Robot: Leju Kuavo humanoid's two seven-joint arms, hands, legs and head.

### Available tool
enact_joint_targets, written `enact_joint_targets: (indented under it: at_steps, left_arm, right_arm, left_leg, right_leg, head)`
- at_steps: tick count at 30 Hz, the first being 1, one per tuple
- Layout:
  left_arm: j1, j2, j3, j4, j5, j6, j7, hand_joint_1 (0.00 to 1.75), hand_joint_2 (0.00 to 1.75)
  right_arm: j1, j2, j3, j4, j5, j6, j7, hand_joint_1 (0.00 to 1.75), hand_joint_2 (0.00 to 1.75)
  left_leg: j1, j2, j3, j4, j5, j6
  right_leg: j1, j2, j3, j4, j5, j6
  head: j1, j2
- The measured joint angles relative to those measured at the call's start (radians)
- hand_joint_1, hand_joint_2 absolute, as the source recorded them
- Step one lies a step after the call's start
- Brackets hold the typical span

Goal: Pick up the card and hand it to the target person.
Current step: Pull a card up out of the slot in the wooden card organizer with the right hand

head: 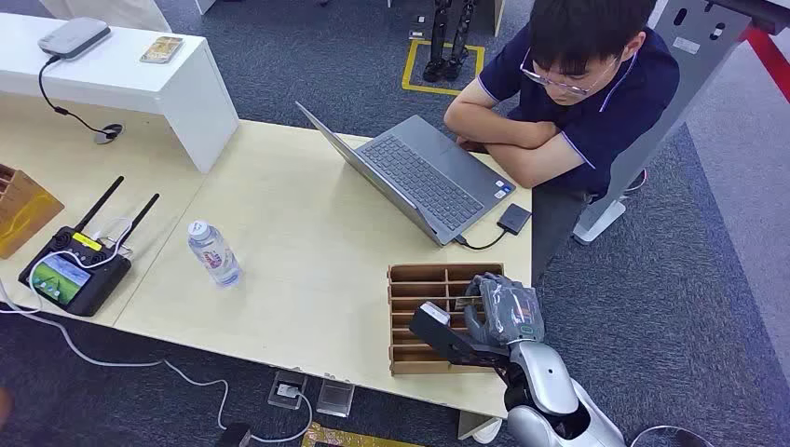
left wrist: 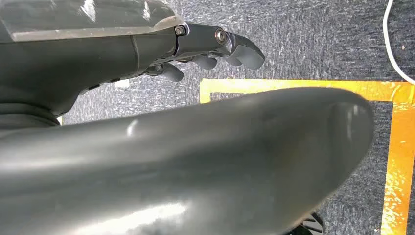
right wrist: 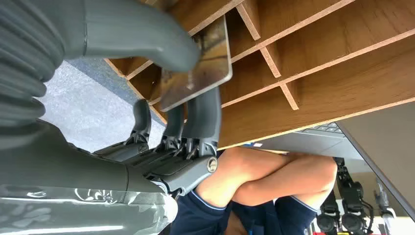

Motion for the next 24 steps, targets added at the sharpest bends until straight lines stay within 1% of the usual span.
enact_joint_targets:
  at_steps: [7, 9, 13, 15, 18, 22, 24]
  left_arm:
    - [0.0, 0.007, -0.001, -0.005, -0.002, -0.044, -0.018, 0.0, 0.0]
    - [0.0, 0.006, 0.002, -0.002, -0.001, -0.051, -0.025, 0.0, 0.0]
    - [0.001, 0.003, 0.011, 0.002, 0.008, -0.025, -0.004, 0.0, 0.0]
    - [0.001, 0.003, 0.01, 0.001, 0.006, -0.026, -0.011, 0.0, 0.0]
    - [0.001, 0.004, 0.012, 0.001, 0.007, -0.023, -0.011, 0.0, 0.0]
    - [0.001, 0.005, 0.013, 0.001, 0.009, -0.023, -0.011, 0.0, 0.0]
    - [0.001, 0.005, 0.016, 0.001, 0.012, -0.023, -0.012, 0.0, 0.0]
  right_arm:
    - [0.003, 0.001, -0.001, -0.003, 0.001, 0.003, 0.001, 1.45, 1.75]
    - [0.003, 0.002, -0.002, -0.003, 0.001, 0.004, 0.001, 1.45, 1.75]
    - [-0.002, 0.004, 0.001, -0.014, -0.009, 0.004, -0.009, 1.45, 1.75]
    - [-0.008, 0.002, 0.001, -0.03, -0.023, 0.005, -0.014, 1.45, 1.75]
    - [-0.025, -0.016, -0.005, -0.088, -0.062, 0.013, -0.019, 1.45, 1.75]
    - [-0.066, -0.053, -0.015, -0.194, -0.145, 0.043, -0.02, 1.45, 1.75]
    - [-0.093, -0.077, -0.018, -0.258, -0.151, 0.043, -0.007, 1.45, 1.75]
  left_leg:
    - [0.0, 0.0, 0.0, 0.0, 0.0, 0.0]
    - [0.0, 0.0, 0.0, 0.0, 0.0, 0.0]
    - [0.0, 0.0, 0.0, 0.001, 0.0, 0.0]
    - [0.0, 0.0, 0.0, 0.0, 0.0, 0.0]
    - [0.0, 0.001, -0.001, 0.001, 0.0, 0.0]
    - [0.0, 0.001, -0.002, 0.002, 0.0, 0.0]
    - [-0.001, 0.001, -0.003, 0.003, -0.001, 0.0]
  right_leg:
    - [0.0, 0.0, -0.001, 0.0, 0.0, 0.0]
    - [0.0, 0.0, 0.0, 0.0, 0.0, 0.0]
    - [0.0, 0.0, 0.0, 0.0, 0.0, 0.0]
    - [0.0, 0.0, 0.0, 0.001, 0.0, 0.0]
    - [0.0, 0.001, -0.001, 0.001, 0.0, 0.0]
    - [0.0, 0.001, -0.002, 0.002, 0.0, 0.0]
    - [-0.001, 0.001, -0.003, 0.003, 0.0, 0.0]
  head:
    - [0.0, 0.0]
    - [0.0, 0.0]
    - [0.0, 0.0]
    - [0.0, 0.0]
    - [0.0, 0.0]
    - [0.0, 0.0]
    - [0.0, 0.0]
